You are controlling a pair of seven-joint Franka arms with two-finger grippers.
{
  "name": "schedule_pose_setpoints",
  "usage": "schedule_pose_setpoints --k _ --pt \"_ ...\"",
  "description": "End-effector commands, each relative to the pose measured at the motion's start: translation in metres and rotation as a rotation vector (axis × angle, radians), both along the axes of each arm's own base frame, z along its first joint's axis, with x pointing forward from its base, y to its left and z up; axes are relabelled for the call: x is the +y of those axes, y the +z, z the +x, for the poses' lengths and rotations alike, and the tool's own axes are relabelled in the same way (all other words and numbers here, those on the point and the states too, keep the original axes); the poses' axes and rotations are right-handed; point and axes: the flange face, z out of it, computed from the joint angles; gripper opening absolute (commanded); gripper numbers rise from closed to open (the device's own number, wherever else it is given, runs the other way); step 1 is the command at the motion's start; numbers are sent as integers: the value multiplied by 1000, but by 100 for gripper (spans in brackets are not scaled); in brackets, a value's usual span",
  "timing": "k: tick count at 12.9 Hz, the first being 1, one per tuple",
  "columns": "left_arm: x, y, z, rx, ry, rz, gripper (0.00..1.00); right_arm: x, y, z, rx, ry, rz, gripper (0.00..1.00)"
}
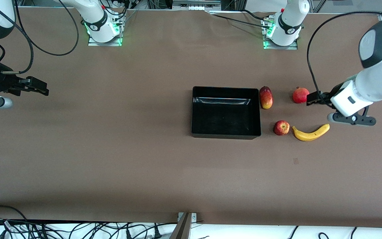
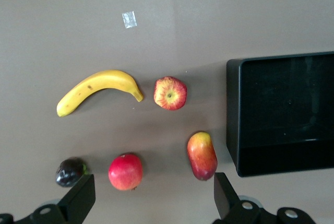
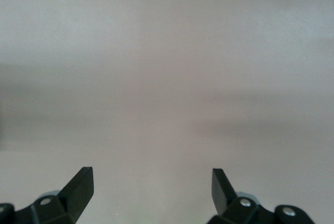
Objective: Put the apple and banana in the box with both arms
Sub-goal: 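Lower the left gripper onto the small red apple and close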
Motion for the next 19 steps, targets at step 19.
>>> schedule_pose_setpoints --k 19 --pt "-24 -270 -17 -112 -199 -72 100 -61 33 -48 -97 -28 1 100"
